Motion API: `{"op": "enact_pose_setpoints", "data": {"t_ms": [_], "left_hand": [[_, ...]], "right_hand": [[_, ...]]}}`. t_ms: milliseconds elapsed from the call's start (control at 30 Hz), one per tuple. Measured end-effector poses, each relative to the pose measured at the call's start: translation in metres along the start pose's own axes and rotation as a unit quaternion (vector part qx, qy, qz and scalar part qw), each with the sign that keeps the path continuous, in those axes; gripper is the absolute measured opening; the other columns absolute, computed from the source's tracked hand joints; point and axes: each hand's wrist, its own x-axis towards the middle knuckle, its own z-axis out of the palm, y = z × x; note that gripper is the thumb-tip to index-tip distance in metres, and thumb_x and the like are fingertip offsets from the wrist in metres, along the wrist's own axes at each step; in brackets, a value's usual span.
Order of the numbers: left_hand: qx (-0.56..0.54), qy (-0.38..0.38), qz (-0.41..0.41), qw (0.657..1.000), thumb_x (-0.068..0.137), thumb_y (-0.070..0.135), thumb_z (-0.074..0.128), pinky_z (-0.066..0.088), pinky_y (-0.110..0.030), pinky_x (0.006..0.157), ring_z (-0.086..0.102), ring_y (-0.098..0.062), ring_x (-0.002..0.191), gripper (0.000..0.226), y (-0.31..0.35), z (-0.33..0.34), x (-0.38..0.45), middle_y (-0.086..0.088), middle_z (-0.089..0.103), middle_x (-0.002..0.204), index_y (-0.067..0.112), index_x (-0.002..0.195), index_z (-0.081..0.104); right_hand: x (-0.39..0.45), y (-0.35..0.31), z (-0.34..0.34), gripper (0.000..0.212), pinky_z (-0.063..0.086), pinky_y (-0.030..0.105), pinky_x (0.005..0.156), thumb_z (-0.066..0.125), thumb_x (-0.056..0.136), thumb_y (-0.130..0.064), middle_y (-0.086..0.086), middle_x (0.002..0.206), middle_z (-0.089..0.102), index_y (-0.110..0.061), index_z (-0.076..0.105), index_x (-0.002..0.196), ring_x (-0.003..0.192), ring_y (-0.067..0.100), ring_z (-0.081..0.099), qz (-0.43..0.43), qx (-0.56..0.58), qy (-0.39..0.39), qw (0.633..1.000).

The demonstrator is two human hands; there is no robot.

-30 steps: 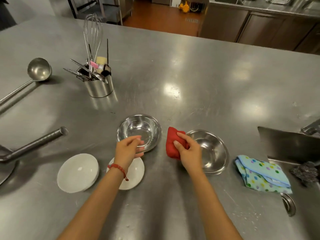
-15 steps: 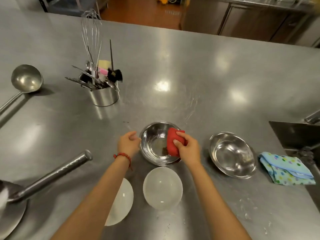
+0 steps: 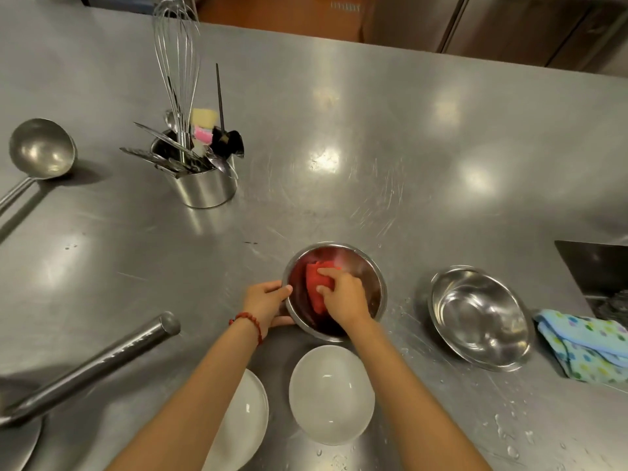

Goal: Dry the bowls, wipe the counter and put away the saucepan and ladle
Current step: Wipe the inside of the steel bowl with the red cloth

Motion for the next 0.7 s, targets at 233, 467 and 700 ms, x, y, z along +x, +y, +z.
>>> {"op": "enact_pose_setpoints", "data": {"t_ms": [233, 467, 700], "left_hand": [[0.006, 0.035, 0.019, 0.999, 0.087, -0.001, 0.056, 0.053, -0.026, 0.037, 0.062, -0.024, 0.064, 0.014, 0.0, 0.005, -0.006, -0.01, 0.063, 0.07, 0.006, 0.077, 0.064], [-0.029, 0.074, 0.018, 0.997, 0.083, -0.004, 0.058, 0.052, -0.025, 0.037, 0.063, -0.023, 0.056, 0.021, -0.005, 0.007, -0.008, -0.009, 0.064, 0.063, 0.009, 0.068, 0.065], [-0.039, 0.065, 0.015, 0.997, 0.084, -0.002, 0.058, 0.051, -0.024, 0.037, 0.065, -0.019, 0.047, 0.026, -0.005, 0.016, -0.008, -0.009, 0.064, 0.06, 0.011, 0.063, 0.064]], "right_hand": [[-0.003, -0.002, 0.009, 0.034, 0.041, 0.026, 0.091, 0.06, 0.086, -0.012, 0.01, 0.117, 0.065, -0.019, 0.061, 0.119, 0.108, 0.025, 0.058, -0.059, 0.007, -0.028, 0.998], [0.01, 0.006, 0.003, 0.038, 0.046, 0.039, 0.087, 0.043, 0.094, -0.012, 0.021, 0.123, 0.049, -0.012, 0.041, 0.132, 0.111, 0.034, 0.047, 0.046, -0.2, 0.114, 0.972], [0.012, 0.001, -0.001, 0.037, 0.04, 0.032, 0.097, 0.057, 0.087, -0.012, 0.013, 0.124, 0.061, -0.019, 0.057, 0.124, 0.116, 0.03, 0.054, 0.015, -0.018, 0.006, 1.0]]}}
